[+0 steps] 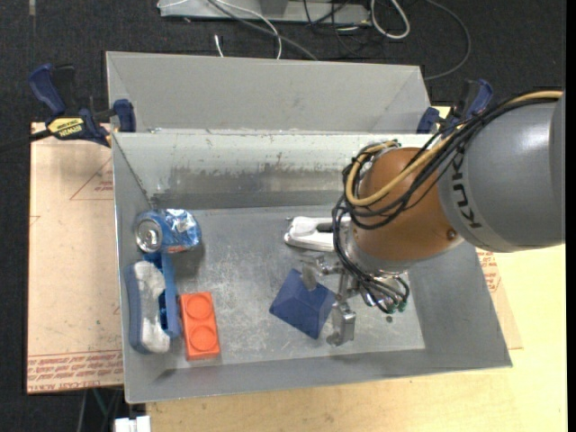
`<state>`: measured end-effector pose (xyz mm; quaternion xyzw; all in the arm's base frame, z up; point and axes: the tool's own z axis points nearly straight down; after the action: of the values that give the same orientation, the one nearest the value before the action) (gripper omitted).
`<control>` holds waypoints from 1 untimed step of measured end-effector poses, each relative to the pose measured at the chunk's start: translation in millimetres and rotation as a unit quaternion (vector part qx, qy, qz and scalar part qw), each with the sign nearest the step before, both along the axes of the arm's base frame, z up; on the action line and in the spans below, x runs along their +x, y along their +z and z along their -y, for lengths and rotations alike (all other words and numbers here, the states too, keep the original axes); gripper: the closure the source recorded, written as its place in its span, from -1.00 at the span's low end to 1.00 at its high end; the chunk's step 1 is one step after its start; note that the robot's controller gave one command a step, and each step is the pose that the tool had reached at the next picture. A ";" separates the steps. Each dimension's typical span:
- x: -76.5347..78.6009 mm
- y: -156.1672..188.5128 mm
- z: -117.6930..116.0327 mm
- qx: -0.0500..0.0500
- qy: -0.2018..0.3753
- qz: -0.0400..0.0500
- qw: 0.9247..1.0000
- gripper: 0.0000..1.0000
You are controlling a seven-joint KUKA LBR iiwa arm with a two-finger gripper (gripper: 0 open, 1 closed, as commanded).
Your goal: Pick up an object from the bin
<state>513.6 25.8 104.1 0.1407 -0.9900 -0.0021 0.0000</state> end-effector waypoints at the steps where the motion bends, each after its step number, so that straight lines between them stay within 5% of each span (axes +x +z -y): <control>1: -20.1 12.6 2.1 0.000 0.039 0.003 0.999 -1.00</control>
Offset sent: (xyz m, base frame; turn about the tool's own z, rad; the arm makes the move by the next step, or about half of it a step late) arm -0.0086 0.0039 -0.0036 -0.0570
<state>493.4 23.7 116.7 0.1790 -0.9838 -0.0013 -0.0027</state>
